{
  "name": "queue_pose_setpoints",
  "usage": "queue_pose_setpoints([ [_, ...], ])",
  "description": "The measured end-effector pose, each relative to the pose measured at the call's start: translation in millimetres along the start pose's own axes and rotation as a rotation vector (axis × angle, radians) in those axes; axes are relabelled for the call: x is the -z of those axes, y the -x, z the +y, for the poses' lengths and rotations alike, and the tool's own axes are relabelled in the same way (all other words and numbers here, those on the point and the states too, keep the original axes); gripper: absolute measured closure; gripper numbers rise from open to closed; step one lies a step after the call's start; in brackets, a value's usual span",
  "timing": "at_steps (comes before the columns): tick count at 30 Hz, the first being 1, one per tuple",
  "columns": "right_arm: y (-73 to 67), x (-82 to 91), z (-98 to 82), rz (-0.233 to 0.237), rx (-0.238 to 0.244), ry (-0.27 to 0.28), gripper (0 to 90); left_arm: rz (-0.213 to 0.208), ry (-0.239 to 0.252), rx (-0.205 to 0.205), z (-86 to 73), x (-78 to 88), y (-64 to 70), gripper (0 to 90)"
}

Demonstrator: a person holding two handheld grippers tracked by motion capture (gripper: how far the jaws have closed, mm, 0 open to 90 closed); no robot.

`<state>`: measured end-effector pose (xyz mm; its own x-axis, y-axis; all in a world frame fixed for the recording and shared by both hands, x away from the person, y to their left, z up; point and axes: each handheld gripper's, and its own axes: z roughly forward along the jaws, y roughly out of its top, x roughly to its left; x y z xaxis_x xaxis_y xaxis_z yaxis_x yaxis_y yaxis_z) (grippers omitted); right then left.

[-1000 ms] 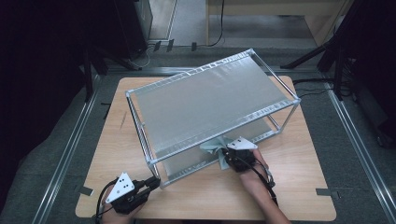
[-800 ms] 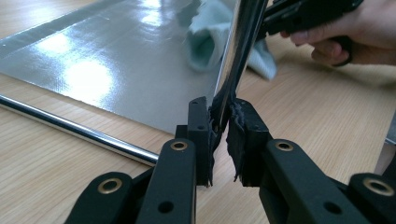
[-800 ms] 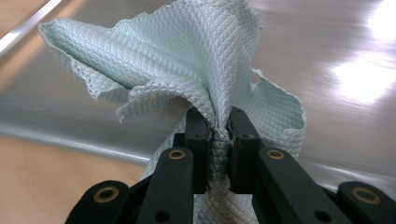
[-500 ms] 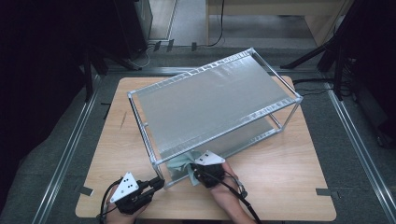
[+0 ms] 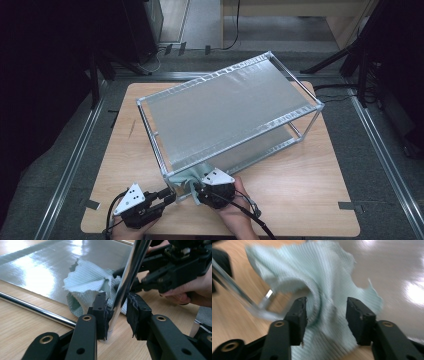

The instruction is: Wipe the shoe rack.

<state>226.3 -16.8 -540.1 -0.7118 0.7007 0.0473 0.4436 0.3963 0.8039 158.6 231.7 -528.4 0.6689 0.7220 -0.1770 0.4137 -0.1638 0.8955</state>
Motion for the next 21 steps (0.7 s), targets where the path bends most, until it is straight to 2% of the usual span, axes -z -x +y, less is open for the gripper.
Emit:
queue_pose_setpoints([
  [1,-0.5,-0.5,-1.3,-0.02,0.006,-0.018,50.5,0.0,0.003,-0.006,0.6,0.7,0.3,71.2],
  [3,-1.4,-0.9,-3.6,-0.028,0.018,-0.022,59.1,-0.006,0.004,-0.018,1.1,1.0,1.8,75.1],
  [5,-1.6,-1.1,-3.6,-0.023,0.015,-0.011,74.5,0.008,0.001,-0.037,1.5,0.7,4.5,79.0],
  [6,-1.2,-1.5,-2.6,-0.021,0.007,-0.006,79.2,0.011,0.0,-0.041,1.8,0.7,4.8,79.4],
  [9,3.7,-4.8,3.4,-0.034,-0.028,0.017,82.7,0.009,0.0,-0.044,1.4,1.2,4.5,80.0],
  [12,10.9,-10.2,12.5,-0.094,-0.071,0.037,83.1,0.01,0.0,-0.05,1.4,1.3,4.3,80.2],
  [15,16.6,-17.2,21.2,-0.139,-0.143,0.063,83.3,0.008,0.002,-0.049,1.2,1.3,4.0,80.2],
  [17,14.4,-23.5,24.0,-0.11,-0.169,0.062,82.2,0.005,0.003,-0.048,1.1,1.3,3.6,80.2],
  [18,10.9,-26.3,24.1,-0.075,-0.163,0.06,79.6,0.002,0.002,-0.045,1.0,1.3,3.6,80.1],
  [20,1.4,-30.6,22.4,0.003,-0.131,0.048,66.1,-0.002,0.004,-0.038,1.0,1.1,2.7,79.1],
  [21,-3.6,-30.8,21.0,-0.003,-0.108,0.047,56.6,0.002,0.004,-0.036,1.0,1.0,2.6,77.9],
])
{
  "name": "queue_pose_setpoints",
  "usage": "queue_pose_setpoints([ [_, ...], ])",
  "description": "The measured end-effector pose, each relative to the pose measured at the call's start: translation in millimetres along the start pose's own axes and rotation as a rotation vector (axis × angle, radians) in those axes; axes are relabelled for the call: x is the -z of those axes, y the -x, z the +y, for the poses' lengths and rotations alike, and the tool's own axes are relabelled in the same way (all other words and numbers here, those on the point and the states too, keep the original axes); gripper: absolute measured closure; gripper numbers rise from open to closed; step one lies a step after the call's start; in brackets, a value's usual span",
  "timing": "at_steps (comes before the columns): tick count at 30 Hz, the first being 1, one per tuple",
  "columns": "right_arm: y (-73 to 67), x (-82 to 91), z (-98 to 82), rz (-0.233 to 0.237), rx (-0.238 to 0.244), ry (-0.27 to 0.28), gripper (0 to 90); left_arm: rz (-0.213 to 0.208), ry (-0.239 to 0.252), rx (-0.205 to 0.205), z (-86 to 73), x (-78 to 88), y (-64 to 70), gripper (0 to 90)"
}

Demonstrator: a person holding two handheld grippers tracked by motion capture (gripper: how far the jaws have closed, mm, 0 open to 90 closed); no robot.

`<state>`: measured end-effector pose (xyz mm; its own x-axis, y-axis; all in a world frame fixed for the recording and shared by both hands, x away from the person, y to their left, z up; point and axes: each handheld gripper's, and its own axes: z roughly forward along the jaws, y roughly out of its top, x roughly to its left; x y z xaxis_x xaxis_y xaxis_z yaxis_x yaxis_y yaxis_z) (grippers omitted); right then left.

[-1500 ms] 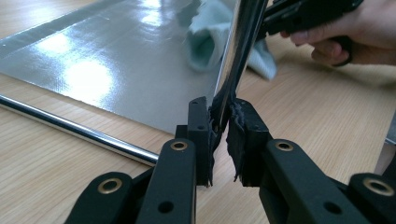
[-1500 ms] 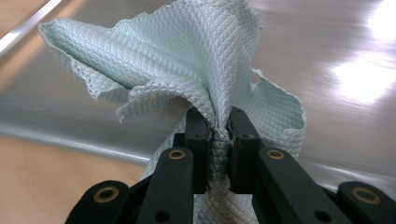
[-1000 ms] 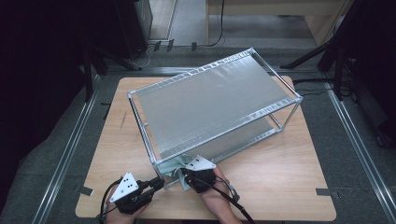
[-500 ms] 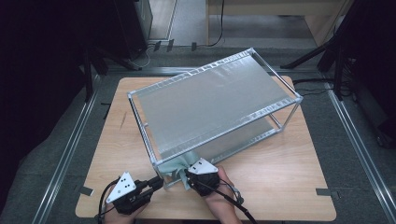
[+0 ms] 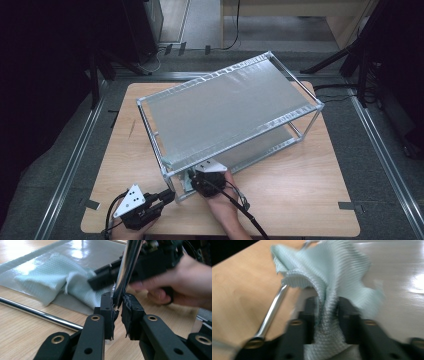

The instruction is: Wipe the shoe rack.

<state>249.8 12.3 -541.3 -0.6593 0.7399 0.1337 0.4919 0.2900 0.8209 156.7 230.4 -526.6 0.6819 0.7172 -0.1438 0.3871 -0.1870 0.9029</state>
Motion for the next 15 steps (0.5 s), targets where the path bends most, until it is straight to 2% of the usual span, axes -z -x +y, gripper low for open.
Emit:
queue_pose_setpoints([
  [1,-3.1,0.8,-1.9,-0.038,0.027,0.004,49.3,0.002,0.001,0.004,0.1,-0.3,0.0,75.4],
  [2,-4.4,2.0,-3.3,-0.068,0.029,0.013,45.4,0.003,0.001,0.005,0.4,-0.4,-0.2,73.2],
  [3,-3.9,2.6,-4.1,-0.08,0.006,0.026,41.9,0.004,0.003,0.006,0.5,-0.6,-0.1,72.3],
  [5,0.3,0.9,-5.2,-0.065,-0.032,0.027,42.0,0.008,0.007,0.011,1.4,-1.4,0.3,71.3],
  [6,1.3,-1.2,-6.0,-0.054,-0.03,0.015,42.4,0.008,0.008,0.009,2.0,-1.9,1.0,71.0],
  [7,0.9,-3.0,-7.1,-0.051,-0.019,0.008,44.1,0.008,0.01,0.006,2.6,-2.6,2.0,71.2],
  [10,-2.8,-7.8,-10.3,-0.051,0.01,-0.021,58.4,0.012,0.012,-0.002,3.5,-3.9,4.2,74.6],
  [11,-3.6,-7.6,-10.6,-0.059,0.021,-0.025,66.9,0.018,0.01,-0.001,3.5,-3.9,3.6,76.8],
  [12,-5.3,-6.6,-11.2,-0.065,0.036,-0.023,71.5,0.012,0.012,0.006,3.4,-3.8,3.2,77.6],
  [13,-6.7,-6.3,-11.5,-0.075,0.038,-0.026,75.8,0.013,0.013,0.004,3.2,-3.7,3.3,77.8],
  [15,-9.1,-4.1,-13.9,-0.062,0.037,-0.036,81.3,0.016,0.013,-0.001,3.3,-3.9,3.5,78.3],
])
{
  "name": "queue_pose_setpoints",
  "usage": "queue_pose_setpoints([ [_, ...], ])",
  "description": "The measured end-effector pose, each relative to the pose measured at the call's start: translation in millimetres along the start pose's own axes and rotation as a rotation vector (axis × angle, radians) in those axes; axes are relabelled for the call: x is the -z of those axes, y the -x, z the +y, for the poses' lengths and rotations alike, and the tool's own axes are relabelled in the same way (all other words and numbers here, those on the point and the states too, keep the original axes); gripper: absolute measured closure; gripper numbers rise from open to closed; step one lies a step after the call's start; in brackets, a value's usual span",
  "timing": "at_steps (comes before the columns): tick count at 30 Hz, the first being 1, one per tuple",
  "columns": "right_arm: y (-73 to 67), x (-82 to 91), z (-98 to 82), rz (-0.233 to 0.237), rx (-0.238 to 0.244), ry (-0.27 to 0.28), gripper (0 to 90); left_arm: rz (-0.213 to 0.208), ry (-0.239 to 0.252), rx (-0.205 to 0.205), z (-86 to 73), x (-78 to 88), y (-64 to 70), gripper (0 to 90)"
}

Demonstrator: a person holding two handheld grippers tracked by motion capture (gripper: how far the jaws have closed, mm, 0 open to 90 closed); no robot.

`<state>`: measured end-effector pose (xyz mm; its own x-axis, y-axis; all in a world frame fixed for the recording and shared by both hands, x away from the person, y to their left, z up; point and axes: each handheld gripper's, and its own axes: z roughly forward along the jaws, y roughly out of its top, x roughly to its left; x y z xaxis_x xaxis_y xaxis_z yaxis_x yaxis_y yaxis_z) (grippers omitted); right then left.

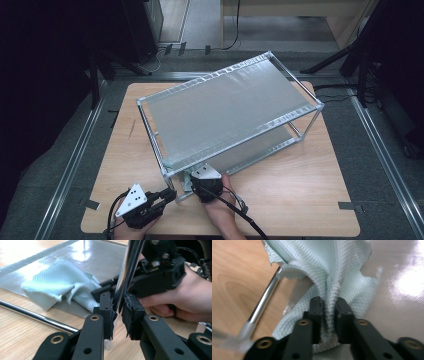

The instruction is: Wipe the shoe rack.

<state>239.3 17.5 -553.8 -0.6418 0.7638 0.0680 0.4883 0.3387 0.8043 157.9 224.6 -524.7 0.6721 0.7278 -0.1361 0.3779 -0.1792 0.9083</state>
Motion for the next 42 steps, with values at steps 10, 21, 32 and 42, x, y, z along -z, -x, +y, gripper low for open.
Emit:
queue_pose_setpoints([
  [10,3.4,7.5,-5.7,0.018,0.026,0.001,84.9,-0.001,0.001,-0.006,-0.3,-0.3,0.0,78.8],
  [21,59.1,23.1,-9.2,-0.12,0.022,-0.005,85.7,-0.011,0.004,-0.003,-0.7,-0.4,-1.2,78.8],
  [32,129.6,38.0,-11.0,-0.256,-0.043,-0.007,85.7,-0.016,0.007,-0.004,-1.2,-0.5,-2.1,78.8],
  [42,193.8,52.7,-13.5,-0.357,-0.116,-0.016,85.6,-0.02,0.011,0.002,-2.0,-0.3,-2.7,78.7],
])
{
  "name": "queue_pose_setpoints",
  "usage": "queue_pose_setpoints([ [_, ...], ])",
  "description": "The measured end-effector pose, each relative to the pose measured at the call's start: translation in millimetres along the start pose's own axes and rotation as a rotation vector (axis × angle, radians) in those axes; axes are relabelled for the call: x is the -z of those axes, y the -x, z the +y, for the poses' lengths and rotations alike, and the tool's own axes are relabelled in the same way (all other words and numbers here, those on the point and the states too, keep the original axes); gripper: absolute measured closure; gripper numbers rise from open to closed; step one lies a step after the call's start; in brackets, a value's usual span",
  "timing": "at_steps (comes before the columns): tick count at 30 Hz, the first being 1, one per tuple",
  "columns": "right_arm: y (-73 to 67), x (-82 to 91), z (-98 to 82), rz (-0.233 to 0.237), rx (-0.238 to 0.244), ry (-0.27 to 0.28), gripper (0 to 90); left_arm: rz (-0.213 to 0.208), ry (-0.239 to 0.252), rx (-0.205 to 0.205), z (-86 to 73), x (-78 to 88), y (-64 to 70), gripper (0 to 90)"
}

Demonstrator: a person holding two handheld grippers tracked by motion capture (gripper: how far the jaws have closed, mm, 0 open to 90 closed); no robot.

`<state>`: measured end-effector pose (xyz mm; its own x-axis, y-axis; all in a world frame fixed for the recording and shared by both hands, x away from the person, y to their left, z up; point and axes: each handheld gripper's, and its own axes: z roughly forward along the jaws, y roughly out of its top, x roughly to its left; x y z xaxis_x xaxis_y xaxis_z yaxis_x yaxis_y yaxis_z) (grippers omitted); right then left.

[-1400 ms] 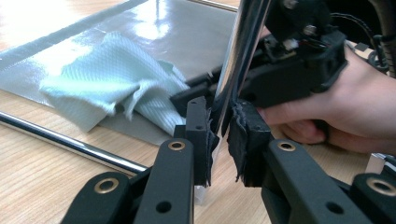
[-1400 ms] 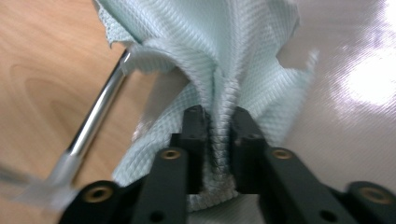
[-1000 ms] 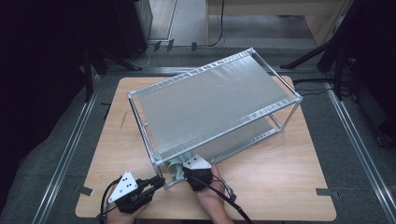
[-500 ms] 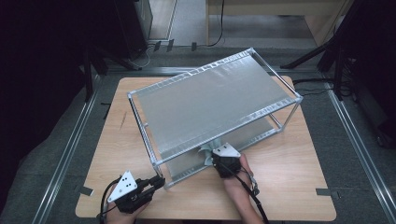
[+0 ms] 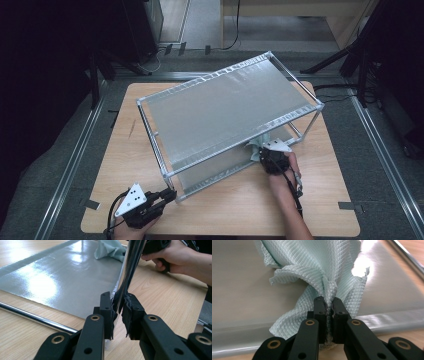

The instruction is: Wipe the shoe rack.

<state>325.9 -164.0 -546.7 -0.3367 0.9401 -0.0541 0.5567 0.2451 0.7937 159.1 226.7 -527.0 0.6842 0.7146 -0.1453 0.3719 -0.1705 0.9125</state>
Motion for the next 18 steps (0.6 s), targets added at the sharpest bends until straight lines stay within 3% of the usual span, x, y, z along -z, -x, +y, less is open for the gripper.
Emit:
queue_pose_setpoints([
  [7,39.8,-5.5,2.6,-0.084,-0.073,0.004,85.4,-0.003,0.0,0.0,-0.5,0.8,-0.7,78.7],
  [13,57.4,-5.9,4.8,-0.141,-0.077,-0.004,85.2,-0.002,0.0,0.0,-0.7,1.1,-0.8,78.7],
  [18,77.8,-6.5,4.5,-0.193,-0.137,0.007,84.8,0.002,0.001,0.002,-0.7,1.0,-0.2,78.6],
])
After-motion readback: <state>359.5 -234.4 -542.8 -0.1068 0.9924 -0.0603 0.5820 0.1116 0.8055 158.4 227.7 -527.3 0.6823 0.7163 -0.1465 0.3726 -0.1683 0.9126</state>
